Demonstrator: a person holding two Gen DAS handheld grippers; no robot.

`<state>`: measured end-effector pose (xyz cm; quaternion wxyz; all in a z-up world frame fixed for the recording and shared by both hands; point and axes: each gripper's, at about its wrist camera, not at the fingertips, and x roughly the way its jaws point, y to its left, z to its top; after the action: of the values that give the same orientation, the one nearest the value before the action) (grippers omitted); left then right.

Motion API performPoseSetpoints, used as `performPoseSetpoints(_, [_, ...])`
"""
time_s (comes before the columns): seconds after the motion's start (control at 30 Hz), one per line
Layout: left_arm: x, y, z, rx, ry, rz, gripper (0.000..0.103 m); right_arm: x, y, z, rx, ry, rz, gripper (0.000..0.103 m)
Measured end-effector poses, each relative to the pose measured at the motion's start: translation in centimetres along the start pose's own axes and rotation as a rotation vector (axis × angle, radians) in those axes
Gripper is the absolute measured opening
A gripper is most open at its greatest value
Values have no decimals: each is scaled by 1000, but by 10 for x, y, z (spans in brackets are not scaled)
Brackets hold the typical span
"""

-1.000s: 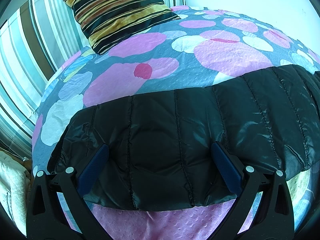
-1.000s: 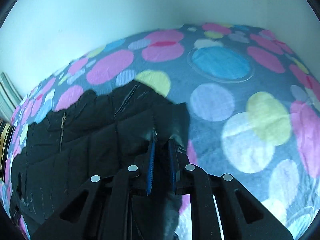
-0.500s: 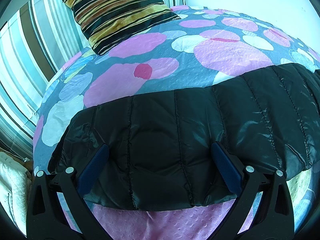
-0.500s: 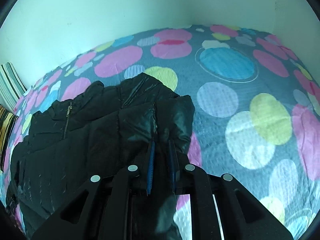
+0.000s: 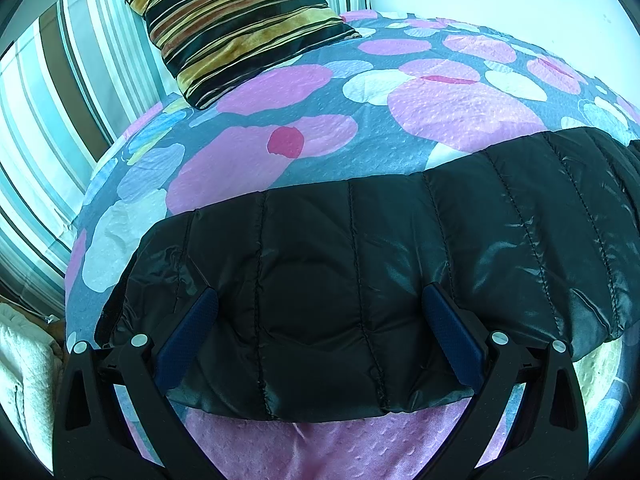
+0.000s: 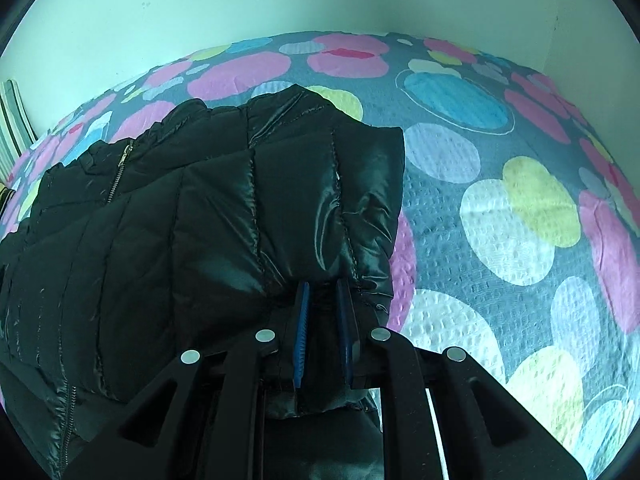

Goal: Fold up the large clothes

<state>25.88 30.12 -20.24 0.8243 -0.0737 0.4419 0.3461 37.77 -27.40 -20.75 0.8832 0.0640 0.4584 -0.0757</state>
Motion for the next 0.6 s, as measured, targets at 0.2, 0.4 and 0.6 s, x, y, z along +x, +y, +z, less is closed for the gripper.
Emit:
performPoseSetpoints(0.2, [0,0,0,-2,0,-2,101,-31,-3,0,23,-50,9,27])
performPoseSetpoints(0.4, [1,3,-1,-2,1,-3,101,-67,5,-18,1,-109,-41,46])
performPoseSetpoints(0.6, [1,2,-1,-2,-1,-1,101,-62,8,-17,-6,-105,-102,55])
